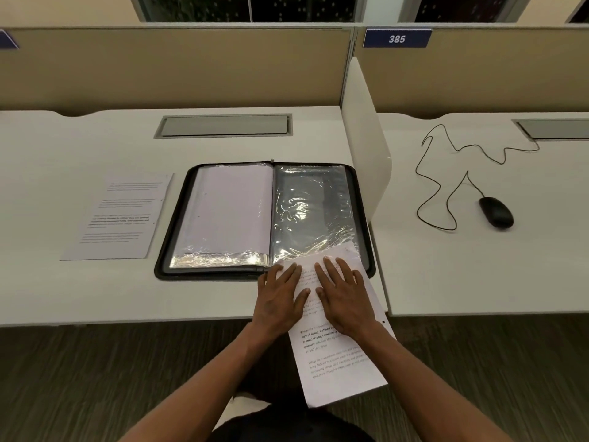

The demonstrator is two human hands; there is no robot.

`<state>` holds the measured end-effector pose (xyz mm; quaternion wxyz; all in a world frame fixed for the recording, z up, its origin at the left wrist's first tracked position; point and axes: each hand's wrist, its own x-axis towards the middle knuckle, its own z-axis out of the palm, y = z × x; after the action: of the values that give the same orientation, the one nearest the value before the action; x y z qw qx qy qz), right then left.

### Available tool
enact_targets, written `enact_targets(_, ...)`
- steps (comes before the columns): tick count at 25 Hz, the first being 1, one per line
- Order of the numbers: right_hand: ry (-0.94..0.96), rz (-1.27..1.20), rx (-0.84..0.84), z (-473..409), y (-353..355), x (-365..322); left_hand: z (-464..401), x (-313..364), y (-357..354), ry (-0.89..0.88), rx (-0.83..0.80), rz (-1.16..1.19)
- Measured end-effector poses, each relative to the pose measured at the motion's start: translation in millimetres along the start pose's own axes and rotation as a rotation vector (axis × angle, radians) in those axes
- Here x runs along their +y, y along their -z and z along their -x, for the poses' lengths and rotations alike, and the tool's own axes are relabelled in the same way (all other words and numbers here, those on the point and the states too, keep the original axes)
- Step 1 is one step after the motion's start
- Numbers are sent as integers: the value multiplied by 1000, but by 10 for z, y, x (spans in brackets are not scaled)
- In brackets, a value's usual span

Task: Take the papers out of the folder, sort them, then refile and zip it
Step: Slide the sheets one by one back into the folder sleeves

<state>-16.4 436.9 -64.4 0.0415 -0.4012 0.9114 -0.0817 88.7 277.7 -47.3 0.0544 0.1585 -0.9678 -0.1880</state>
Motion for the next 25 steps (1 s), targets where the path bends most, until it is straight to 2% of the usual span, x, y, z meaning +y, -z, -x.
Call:
enact_targets(5,-116,23,33,44,-2,-77,-24,-19,7,-14,-19,28)
enact_targets(10,-44,-37,15,-14,-76,-24,-75,-44,-44,-74,-35,-22)
enact_targets(14,-53,-52,2,-14,-88,18,-70,-32,-43,-53,-86,-47)
enact_targets(22,-87,-60,7,-51,-45,30,9,0,-133,11,-59,-88)
enact_targets(25,-76,-84,-28,-55,-28,51,14,14,-144,36,-104,-83)
